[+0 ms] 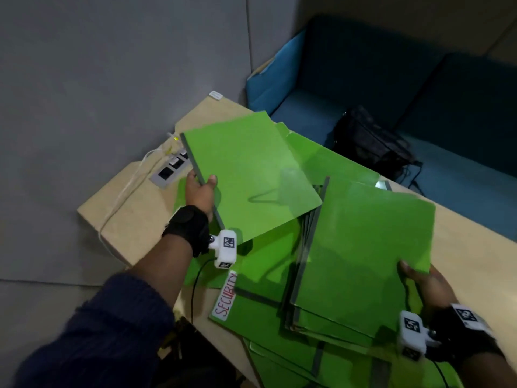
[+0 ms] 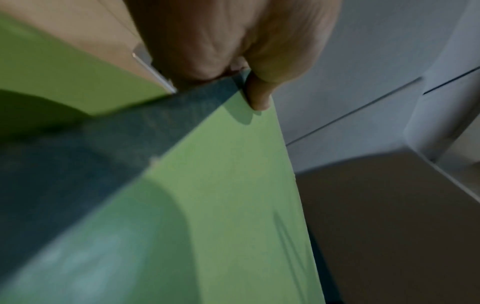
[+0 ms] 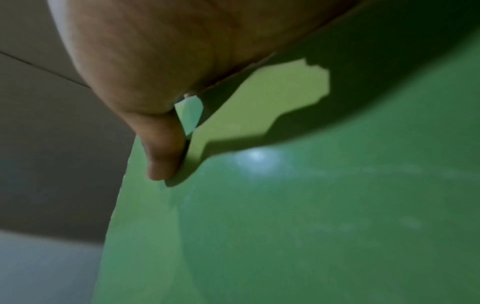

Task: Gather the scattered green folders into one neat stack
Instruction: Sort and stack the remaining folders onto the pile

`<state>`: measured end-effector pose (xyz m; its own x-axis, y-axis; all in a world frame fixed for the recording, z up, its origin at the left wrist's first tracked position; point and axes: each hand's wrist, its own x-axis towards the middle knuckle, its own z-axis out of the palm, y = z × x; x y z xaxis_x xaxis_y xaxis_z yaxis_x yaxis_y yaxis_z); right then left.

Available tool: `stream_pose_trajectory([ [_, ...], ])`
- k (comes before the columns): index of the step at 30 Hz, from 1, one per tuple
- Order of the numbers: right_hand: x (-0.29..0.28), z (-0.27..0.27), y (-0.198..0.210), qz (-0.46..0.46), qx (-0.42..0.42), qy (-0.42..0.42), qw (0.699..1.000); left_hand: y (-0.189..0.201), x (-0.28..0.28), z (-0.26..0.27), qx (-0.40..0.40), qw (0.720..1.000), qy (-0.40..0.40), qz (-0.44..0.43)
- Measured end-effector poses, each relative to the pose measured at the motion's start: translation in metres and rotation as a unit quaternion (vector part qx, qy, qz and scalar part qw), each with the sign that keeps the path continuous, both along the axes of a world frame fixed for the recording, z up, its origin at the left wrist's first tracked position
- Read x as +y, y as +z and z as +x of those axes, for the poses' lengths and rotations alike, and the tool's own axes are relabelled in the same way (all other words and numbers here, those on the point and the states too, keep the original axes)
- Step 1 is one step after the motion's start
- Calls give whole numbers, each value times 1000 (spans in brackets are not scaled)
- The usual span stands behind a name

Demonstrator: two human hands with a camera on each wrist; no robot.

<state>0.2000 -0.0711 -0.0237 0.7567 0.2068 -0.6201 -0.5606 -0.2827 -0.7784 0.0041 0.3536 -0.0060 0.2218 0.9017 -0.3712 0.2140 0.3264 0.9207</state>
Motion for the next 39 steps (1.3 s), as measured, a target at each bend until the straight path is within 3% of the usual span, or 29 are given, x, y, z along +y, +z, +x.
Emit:
stream_pose_trajectory([
  [6, -10, 19, -5, -8, 18, -26, 999, -31, -4, 46, 196, 980, -40, -15],
  [9, -15, 23, -9, -10, 24, -39, 999, -38, 0, 53, 328, 942, -68, -30],
  [15, -21, 24, -20, -55, 21, -40, 997, -30, -11, 63, 451, 872, -177, -65],
  [21, -19, 26, -18, -63, 32, -27, 997, -84, 20, 62, 464, 865, -173, -84],
  [25, -20, 27, -22, -72, 37, -29, 996, -39, -2, 67, 433, 875, -193, -100],
  [31, -18, 33, -27, -117, 29, -6, 993, -67, 12, 69, 391, 896, -156, -144],
  [36, -20, 33, -33, -153, 19, -2, 988, -50, 7, 76, 341, 909, -190, -146],
  [39, -20, 30, -32, -154, 23, -1, 988, -44, 4, 80, 346, 897, -200, -190],
])
